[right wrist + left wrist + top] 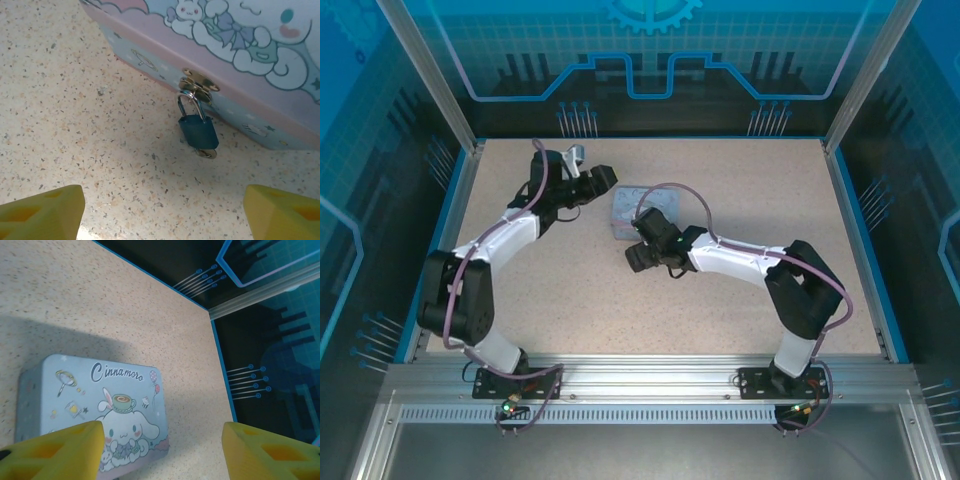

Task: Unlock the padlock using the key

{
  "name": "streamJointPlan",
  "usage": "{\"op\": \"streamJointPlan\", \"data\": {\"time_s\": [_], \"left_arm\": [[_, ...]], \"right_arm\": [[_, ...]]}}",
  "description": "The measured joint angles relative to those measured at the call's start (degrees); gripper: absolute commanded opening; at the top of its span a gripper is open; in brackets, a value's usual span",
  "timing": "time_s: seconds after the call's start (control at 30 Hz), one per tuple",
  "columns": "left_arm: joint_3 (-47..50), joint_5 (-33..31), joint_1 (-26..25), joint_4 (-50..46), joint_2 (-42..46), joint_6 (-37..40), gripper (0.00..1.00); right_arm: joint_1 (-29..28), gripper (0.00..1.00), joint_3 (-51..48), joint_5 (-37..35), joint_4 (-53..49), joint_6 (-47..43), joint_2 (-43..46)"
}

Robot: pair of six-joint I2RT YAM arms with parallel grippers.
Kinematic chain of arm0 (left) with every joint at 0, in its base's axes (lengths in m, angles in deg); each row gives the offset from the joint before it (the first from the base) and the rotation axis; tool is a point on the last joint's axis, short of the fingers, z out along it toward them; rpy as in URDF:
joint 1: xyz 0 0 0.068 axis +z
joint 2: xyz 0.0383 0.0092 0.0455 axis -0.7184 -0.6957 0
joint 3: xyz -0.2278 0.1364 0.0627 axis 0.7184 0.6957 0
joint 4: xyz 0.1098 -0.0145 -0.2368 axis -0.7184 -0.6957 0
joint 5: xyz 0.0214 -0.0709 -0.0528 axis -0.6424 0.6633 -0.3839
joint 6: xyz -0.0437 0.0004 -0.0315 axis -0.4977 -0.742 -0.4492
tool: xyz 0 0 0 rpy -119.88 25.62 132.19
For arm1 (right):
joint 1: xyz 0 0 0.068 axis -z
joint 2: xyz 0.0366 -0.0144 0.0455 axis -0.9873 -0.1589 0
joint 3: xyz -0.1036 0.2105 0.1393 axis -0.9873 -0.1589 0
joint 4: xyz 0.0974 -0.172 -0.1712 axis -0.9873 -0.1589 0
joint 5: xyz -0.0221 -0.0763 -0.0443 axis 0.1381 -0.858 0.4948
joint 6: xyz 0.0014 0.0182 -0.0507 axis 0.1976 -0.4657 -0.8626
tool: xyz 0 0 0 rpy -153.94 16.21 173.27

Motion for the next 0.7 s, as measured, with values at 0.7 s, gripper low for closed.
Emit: {"op": "streamJointPlan", "data": {"time_s": [0.7], "left_arm": [[-13.46, 8.79, -1.64, -0.61, -14.16, 1.49, 0.62]], "right_arm": [[4.96, 0.64, -1.44, 8.07, 5.84, -9.07, -5.88]]}}
